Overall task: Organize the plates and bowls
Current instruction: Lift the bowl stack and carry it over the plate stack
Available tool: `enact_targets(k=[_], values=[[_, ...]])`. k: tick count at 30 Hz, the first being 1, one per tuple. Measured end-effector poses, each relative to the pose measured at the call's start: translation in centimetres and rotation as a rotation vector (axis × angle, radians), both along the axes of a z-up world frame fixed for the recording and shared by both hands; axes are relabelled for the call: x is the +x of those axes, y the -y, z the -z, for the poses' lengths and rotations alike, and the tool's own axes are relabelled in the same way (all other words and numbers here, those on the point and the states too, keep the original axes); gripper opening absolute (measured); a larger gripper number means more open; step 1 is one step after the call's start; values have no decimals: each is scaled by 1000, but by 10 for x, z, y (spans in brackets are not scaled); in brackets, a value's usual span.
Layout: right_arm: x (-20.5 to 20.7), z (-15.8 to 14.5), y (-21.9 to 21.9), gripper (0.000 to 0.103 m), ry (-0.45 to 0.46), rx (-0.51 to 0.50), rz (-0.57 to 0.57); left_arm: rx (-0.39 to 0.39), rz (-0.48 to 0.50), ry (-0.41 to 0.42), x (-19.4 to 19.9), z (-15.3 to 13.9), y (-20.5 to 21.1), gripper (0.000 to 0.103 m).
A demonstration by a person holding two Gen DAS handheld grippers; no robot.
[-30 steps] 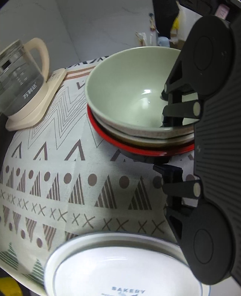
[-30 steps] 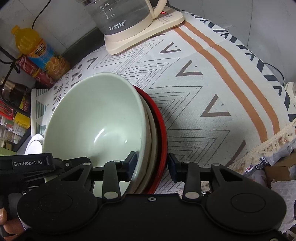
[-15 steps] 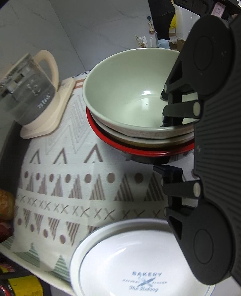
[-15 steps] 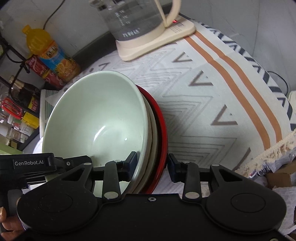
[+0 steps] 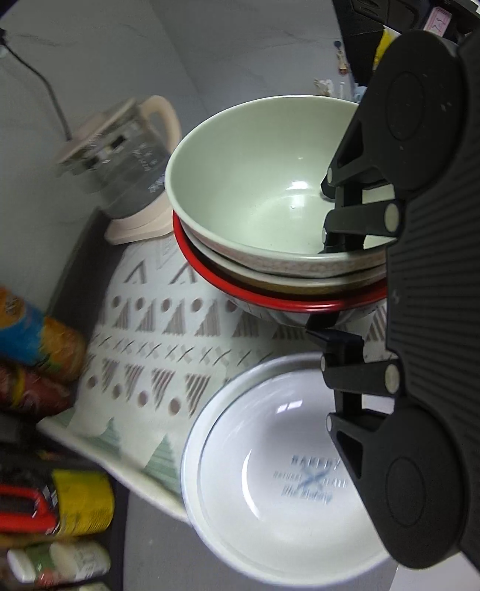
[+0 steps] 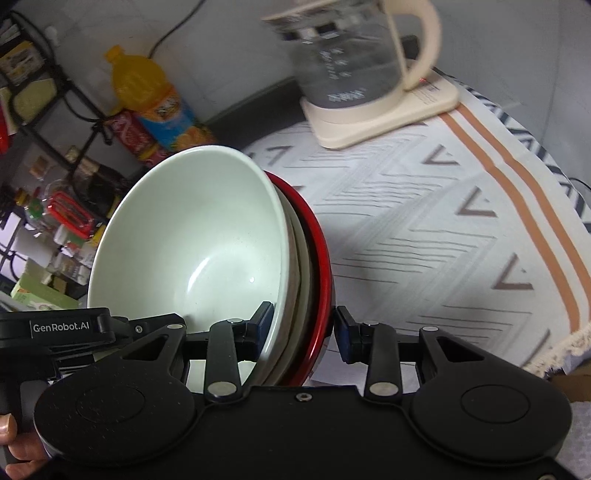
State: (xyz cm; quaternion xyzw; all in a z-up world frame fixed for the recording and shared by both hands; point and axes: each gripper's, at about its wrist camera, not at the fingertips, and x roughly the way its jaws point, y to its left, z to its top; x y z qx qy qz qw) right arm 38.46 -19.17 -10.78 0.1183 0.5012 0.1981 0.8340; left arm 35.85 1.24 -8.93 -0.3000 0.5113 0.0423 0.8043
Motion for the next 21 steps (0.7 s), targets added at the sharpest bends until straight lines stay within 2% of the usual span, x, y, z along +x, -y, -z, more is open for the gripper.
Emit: enact_targets(k=[11,21], values=[[-8,-16,-52,35,33,3,-95,-7,-112,31,-35,-11,-51,32],[-17,-8,-99,35,18,9,-192,-14,-225,-7,-69,0,-90,31]])
